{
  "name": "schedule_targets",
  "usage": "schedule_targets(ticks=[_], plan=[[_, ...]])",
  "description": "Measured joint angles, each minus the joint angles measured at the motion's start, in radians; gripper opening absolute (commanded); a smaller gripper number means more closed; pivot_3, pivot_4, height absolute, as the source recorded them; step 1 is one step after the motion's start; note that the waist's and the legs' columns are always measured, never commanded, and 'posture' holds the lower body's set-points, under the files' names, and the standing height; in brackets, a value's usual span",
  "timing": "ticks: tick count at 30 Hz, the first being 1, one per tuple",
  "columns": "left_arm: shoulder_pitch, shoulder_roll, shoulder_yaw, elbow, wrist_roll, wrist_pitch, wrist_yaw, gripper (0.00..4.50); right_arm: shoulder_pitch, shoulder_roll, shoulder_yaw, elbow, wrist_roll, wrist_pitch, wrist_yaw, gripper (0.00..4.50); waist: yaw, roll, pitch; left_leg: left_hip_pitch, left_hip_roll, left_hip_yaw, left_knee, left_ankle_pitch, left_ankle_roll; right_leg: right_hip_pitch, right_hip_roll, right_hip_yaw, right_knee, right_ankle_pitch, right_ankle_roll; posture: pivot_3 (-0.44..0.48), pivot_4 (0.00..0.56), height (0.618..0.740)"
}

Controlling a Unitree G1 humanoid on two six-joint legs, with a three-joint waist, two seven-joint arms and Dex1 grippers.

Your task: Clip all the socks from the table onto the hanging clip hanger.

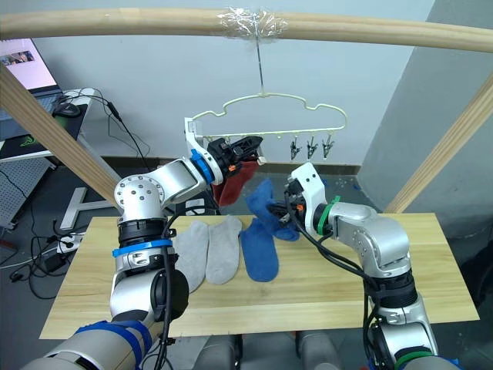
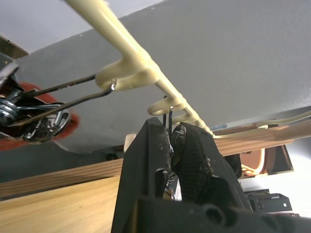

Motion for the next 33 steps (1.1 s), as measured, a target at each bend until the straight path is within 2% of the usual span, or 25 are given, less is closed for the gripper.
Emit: schedule_targets(ticks=[33], plan=[[0.026, -0.01, -0.009, -0.035, 0.0, -0.001, 0.006, 0.31, -0.148, -0.007, 0.021, 0.145, 0.042, -0.059, 0.012, 0.03, 0.002, 0.0, 0.0, 0.0, 0.0, 0.0, 0.0, 0.0, 0.0, 0.0, 0.0, 0.0, 0.001, 0.0, 0.0, -0.057, 0.167, 0.74]])
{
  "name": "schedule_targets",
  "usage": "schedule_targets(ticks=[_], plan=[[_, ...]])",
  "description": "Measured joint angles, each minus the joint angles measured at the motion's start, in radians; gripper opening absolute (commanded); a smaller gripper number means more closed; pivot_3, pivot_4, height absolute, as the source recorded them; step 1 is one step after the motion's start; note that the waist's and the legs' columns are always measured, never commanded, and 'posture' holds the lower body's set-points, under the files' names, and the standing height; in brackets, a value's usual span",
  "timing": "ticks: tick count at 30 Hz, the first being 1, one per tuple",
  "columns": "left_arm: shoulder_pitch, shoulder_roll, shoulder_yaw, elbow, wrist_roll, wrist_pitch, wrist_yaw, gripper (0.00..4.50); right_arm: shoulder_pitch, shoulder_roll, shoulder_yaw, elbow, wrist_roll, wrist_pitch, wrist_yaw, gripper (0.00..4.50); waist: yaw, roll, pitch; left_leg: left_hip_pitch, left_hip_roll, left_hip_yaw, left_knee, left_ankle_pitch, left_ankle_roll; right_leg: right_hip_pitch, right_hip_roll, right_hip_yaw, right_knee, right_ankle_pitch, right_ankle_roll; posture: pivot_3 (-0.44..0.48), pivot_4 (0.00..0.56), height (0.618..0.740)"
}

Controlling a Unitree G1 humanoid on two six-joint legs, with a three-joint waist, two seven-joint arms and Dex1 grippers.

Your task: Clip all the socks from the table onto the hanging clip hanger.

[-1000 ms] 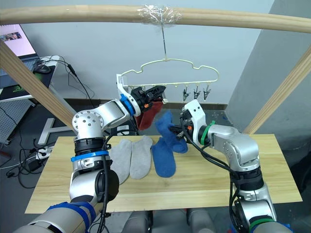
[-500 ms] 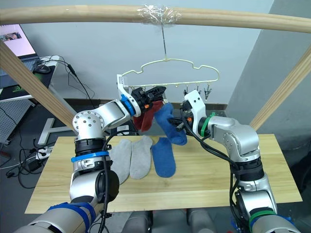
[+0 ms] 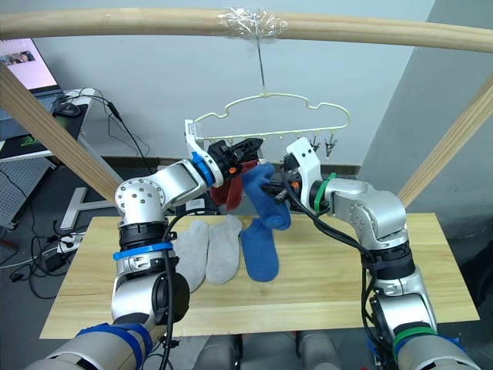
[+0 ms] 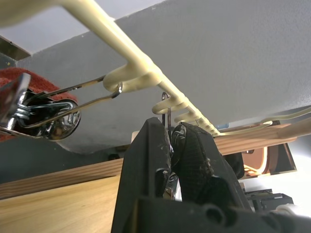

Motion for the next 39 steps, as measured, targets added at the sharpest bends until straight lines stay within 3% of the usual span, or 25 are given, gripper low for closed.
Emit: schedule_targets(ticks=[30, 36, 37, 39], plan=[[0.015, -0.002, -0.009, -0.021, 0.0, -0.003, -0.003, 0.31, -0.075, 0.018, 0.002, 0.125, -0.01, -0.055, -0.025, 0.03, 0.001, 0.0, 0.0, 0.0, 0.0, 0.0, 0.0, 0.0, 0.0, 0.0, 0.0, 0.0, 0.0, 0.0, 0.0, -0.05, 0.16, 0.74], [0.015, -0.001, -0.009, -0.029, -0.001, 0.0, -0.004, 2.28, -0.077, 0.018, 0.002, 0.125, -0.01, -0.055, -0.026, 0.0, 0.001, 0.0, 0.0, 0.0, 0.0, 0.0, 0.0, 0.0, 0.0, 0.0, 0.0, 0.0, 0.0, 0.0, 0.0, -0.051, 0.159, 0.74], [0.015, -0.001, -0.009, -0.029, -0.002, 0.002, -0.005, 2.51, -0.077, 0.018, 0.002, 0.125, -0.01, -0.055, -0.026, 0.0, 0.001, 0.0, 0.0, 0.0, 0.0, 0.0, 0.0, 0.0, 0.0, 0.0, 0.0, 0.0, 0.0, 0.0, 0.0, -0.051, 0.159, 0.74], [0.015, -0.001, -0.009, -0.029, -0.002, 0.007, -0.005, 2.51, -0.077, 0.018, 0.002, 0.125, -0.01, -0.055, -0.027, 0.0, 0.001, 0.0, 0.0, 0.0, 0.0, 0.0, 0.0, 0.0, 0.0, 0.0, 0.0, 0.0, 0.0, 0.0, 0.0, -0.051, 0.157, 0.74]])
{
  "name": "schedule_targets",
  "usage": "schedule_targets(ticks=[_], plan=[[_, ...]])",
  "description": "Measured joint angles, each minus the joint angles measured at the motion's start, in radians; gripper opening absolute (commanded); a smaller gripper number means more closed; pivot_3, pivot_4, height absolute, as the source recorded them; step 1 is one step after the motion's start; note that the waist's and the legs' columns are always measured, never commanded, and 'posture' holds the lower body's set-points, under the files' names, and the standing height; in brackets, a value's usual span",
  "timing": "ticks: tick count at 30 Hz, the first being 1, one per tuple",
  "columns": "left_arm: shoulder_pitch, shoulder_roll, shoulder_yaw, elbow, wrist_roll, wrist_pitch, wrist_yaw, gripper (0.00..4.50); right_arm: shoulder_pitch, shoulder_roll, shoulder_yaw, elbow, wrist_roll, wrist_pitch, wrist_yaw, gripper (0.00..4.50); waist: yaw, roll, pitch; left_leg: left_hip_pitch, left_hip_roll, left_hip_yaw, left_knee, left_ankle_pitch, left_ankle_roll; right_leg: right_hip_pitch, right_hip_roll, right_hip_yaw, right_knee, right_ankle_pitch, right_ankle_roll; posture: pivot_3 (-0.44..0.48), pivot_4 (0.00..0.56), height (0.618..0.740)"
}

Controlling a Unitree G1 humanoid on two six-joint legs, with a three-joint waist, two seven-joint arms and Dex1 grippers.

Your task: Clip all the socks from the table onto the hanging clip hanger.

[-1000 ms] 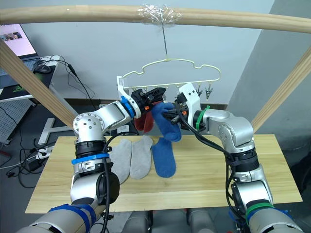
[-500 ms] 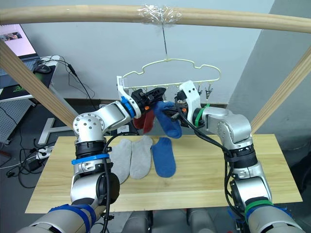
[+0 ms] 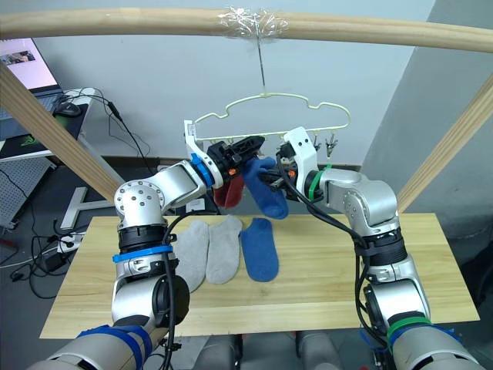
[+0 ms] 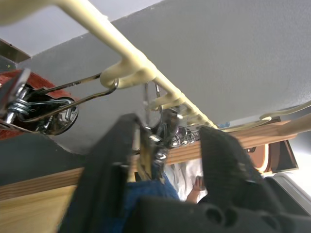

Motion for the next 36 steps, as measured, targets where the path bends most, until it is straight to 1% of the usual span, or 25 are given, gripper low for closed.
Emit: schedule_targets(ticks=[9, 12, 14, 20, 23, 28, 31, 34, 36], plan=[[0.0, 0.005, 0.001, 0.0, -0.019, 0.011, -0.003, 2.51, 0.0, 0.0, 0.0, 0.0, 0.001, 0.0, 0.0, 0.0, 0.0, 0.0, 0.0, 0.0, 0.0, 0.0, 0.0, 0.0, 0.0, 0.0, 0.0, 0.0, 0.0, 0.0, 0.0, -0.048, 0.154, 0.74], [0.006, 0.019, -0.011, -0.008, -0.019, 0.011, -0.017, 2.6, 0.0, 0.0, 0.0, -0.001, 0.001, 0.0, 0.0, 0.79, 0.0, 0.0, 0.0, 0.0, 0.0, 0.0, 0.0, 0.0, 0.0, 0.0, 0.0, 0.0, 0.0, 0.0, 0.0, -0.047, 0.157, 0.74], [0.016, 0.031, -0.028, -0.013, -0.017, 0.011, -0.027, 2.6, 0.001, -0.001, 0.0, -0.002, 0.001, 0.001, 0.0, 1.45, 0.0, 0.0, 0.0, 0.0, 0.0, 0.0, 0.0, 0.0, 0.0, 0.0, 0.0, 0.0, 0.0, 0.0, 0.0, -0.046, 0.157, 0.74], [0.061, 0.087, -0.109, -0.093, 0.009, 0.008, -0.073, 2.6, 0.034, -0.002, 0.0, -0.033, 0.003, 0.005, -0.011, 3.64, 0.0, 0.0, 0.0, 0.0, 0.0, 0.0, 0.0, 0.0, 0.0, 0.0, 0.0, 0.0, 0.001, 0.0, 0.0, -0.028, 0.156, 0.74], [0.109, 0.142, -0.177, -0.173, 0.047, -0.01, -0.117, 2.6, 0.072, -0.007, 0.0, -0.076, 0.007, 0.018, -0.018, 3.64, 0.0, 0.001, 0.0, 0.0, 0.0, 0.0, 0.0, 0.0, 0.0, -0.001, 0.0, 0.0, 0.002, 0.0, 0.0, -0.015, 0.157, 0.74], [0.194, 0.225, -0.248, -0.297, 0.084, -0.031, -0.193, 2.6, 0.14, -0.013, 0.0, -0.168, 0.013, 0.057, -0.039, 3.64, 0.003, 0.001, 0.0, 0.0, 0.0, 0.0, 0.0, 0.0, 0.0, -0.002, 0.0, 0.001, 0.005, 0.0, 0.0, 0.008, 0.157, 0.74], [0.245, 0.276, -0.285, -0.344, 0.118, -0.066, -0.24, 2.6, 0.172, -0.015, -0.001, -0.224, 0.021, 0.08, -0.057, 3.64, 0.006, 0.001, 0.0, 0.001, 0.0, 0.0, 0.0, 0.0, 0.0, -0.002, 0.0, 0.001, 0.007, 0.0, 0.0, 0.026, 0.155, 0.74], [0.289, 0.313, -0.326, -0.375, 0.179, -0.16, -0.299, 2.6, 0.198, -0.022, -0.003, -0.272, 0.021, 0.096, -0.083, 3.64, 0.014, 0.001, -0.001, 0.001, 0.0, 0.0, 0.001, 0.0, 0.0, -0.003, 0.0, 0.001, 0.009, 0.0, 0.0, 0.039, 0.153, 0.74], [0.319, 0.354, -0.346, -0.403, 0.217, -0.24, -0.364, 2.6, 0.218, -0.01, -0.015, -0.317, 0.016, 0.104, -0.133, 3.64, 0.019, 0.001, -0.001, 0.001, 0.0, 0.0, 0.001, 0.0, 0.0, -0.003, 0.0, 0.001, 0.009, 0.0, 0.0, 0.051, 0.148, 0.74]])
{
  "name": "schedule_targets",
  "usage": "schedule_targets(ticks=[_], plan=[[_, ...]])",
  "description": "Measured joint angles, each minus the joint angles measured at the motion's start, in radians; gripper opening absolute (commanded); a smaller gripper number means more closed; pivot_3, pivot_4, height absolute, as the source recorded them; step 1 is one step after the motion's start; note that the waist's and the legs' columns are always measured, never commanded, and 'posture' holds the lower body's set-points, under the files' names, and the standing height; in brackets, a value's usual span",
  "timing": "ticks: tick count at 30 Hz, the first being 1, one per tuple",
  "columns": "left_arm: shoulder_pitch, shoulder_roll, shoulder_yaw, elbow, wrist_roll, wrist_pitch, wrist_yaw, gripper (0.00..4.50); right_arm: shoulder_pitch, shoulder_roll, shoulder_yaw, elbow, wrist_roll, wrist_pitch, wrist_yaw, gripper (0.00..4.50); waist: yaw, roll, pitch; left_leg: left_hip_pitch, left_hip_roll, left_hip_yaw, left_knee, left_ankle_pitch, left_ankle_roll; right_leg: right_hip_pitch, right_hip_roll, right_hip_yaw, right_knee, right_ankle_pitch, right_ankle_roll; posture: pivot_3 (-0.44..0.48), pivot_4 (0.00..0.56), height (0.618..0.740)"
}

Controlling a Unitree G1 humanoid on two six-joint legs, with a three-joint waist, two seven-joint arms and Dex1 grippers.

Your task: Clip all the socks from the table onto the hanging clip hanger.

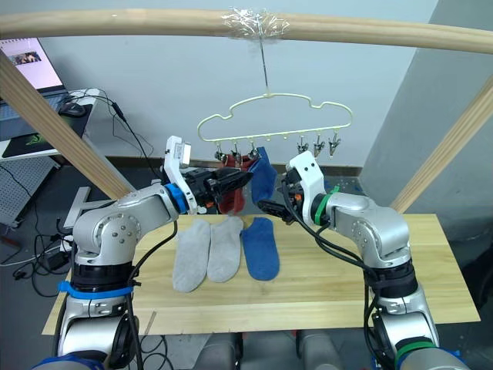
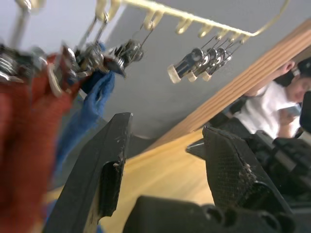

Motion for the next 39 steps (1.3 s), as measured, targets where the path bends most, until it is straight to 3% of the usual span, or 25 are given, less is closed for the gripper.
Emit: schedule_targets(ticks=[10, 18, 24, 36, 39], plan=[[0.029, 0.173, -0.009, -0.042, 0.049, -0.18, -0.271, 2.6, 0.102, 0.115, -0.042, -0.192, -0.133, -0.004, -0.321, 3.64, 0.015, 0.0, -0.001, -0.001, 0.0, 0.0, 0.0, 0.0, 0.0, -0.001, 0.0, 0.0, 0.001, 0.0, 0.0, 0.09, 0.139, 0.74], [-0.063, 0.253, -0.008, 0.016, 0.033, -0.214, -0.457, 2.6, 0.095, 0.207, -0.044, -0.251, -0.225, -0.015, -0.488, 3.64, 0.017, -0.001, -0.002, -0.001, 0.0, 0.001, 0.0, 0.0, 0.001, -0.004, 0.0, 0.0, 0.003, 0.0, -0.001, 0.091, 0.15, 0.74], [-0.135, 0.257, -0.007, 0.059, 0.03, -0.213, -0.508, 2.6, 0.083, 0.247, -0.013, -0.244, -0.27, -0.034, -0.524, 3.64, 0.017, -0.001, -0.002, -0.003, 0.001, 0.001, -0.001, 0.001, 0.001, -0.006, 0.001, 0.001, 0.003, 0.0, -0.001, 0.094, 0.154, 0.74], [-0.137, 0.262, -0.008, 0.07, 0.031, -0.212, -0.532, 2.6, 0.057, 0.286, -0.007, -0.235, -0.284, -0.034, -0.535, 3.64, 0.02, -0.001, -0.002, -0.003, 0.001, 0.001, -0.001, 0.001, 0.001, -0.007, 0.001, 0.001, 0.004, 0.0, -0.001, 0.101, 0.159, 0.74], [-0.137, 0.262, -0.008, 0.07, 0.031, -0.212, -0.531, 2.6, 0.057, 0.288, -0.011, -0.231, -0.284, -0.034, -0.535, 2.8, 0.021, -0.001, -0.002, -0.003, 0.001, 0.001, -0.001, 0.001, 0.001, -0.007, 0.001, 0.001, 0.004, 0.0, -0.001, 0.104, 0.16, 0.74]])
